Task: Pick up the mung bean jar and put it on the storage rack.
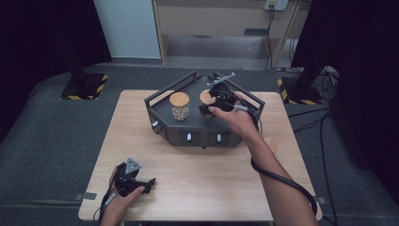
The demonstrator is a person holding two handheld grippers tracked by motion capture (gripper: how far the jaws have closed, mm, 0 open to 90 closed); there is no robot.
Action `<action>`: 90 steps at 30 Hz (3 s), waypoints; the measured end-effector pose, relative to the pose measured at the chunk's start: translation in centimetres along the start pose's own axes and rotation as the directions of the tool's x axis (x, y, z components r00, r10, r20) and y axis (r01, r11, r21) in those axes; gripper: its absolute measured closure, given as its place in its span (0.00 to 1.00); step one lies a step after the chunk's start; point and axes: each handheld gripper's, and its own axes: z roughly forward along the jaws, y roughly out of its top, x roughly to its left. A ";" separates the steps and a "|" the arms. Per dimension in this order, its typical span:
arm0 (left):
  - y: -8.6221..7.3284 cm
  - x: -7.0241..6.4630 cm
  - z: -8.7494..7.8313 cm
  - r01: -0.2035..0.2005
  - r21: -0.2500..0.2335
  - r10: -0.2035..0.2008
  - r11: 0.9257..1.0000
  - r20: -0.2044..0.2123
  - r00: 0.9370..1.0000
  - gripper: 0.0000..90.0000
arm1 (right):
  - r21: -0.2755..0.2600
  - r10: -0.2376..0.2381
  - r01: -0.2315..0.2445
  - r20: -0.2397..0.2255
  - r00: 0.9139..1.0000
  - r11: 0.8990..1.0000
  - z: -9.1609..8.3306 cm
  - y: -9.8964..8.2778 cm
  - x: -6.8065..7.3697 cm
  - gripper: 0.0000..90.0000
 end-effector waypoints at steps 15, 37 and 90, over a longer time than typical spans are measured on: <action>0.0 0.1 0.0 -0.003 -0.001 0.003 1.000 0.002 1.000 0.00 | 0.019 0.014 -0.014 -0.003 1.000 1.000 1.7 -0.3 -0.1 0.28; 0.0 0.1 0.0 -0.002 -0.001 0.002 1.000 0.003 1.000 0.00 | 0.041 0.029 -0.029 -0.002 1.000 0.999 3.1 -0.6 -0.3 0.28; 0.0 0.1 0.0 -0.003 0.001 0.003 1.000 0.003 1.000 0.00 | -0.067 -0.045 0.043 -0.030 0.999 0.997 -2.5 -4.3 0.4 0.04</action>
